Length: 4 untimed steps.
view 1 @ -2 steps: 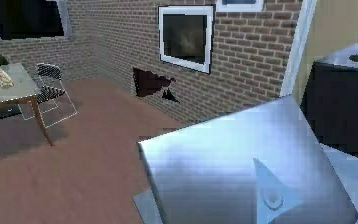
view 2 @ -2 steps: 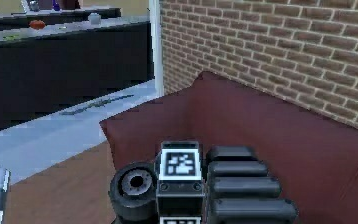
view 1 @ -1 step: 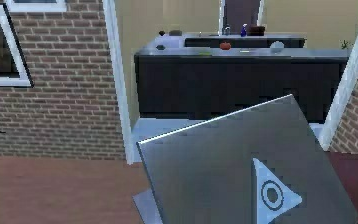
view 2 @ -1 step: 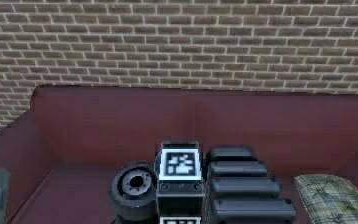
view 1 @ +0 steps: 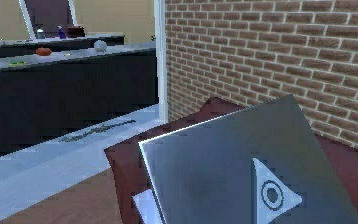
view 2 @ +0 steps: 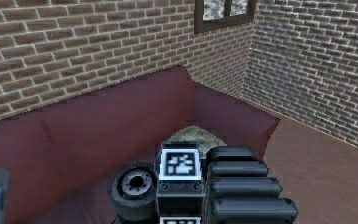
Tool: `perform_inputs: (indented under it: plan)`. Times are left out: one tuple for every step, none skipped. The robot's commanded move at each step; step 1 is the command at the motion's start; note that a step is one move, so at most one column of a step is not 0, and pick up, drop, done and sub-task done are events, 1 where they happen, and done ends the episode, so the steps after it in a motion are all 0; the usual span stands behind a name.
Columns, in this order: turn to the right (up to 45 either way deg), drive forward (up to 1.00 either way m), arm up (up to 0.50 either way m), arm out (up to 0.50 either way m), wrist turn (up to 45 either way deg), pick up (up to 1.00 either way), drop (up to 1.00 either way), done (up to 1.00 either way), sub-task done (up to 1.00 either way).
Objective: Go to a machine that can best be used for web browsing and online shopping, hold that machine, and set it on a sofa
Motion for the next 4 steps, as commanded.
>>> perform_inputs:
  plan:
    - [0.0,0.0,0.0,0.36,0.0,0.0,0.0,0.0,0.0]
    - [0.0,0.0,0.0,0.0,39.0,0.0,0.0,0.0,0.0]
    - [0.0,0.0,-0.3,0.0,0.0,0.0,0.0,0.0,0.0]
    - [0.0,0.0,-0.32,0.0,0.0,0.0,0.0,0.0,0.0]
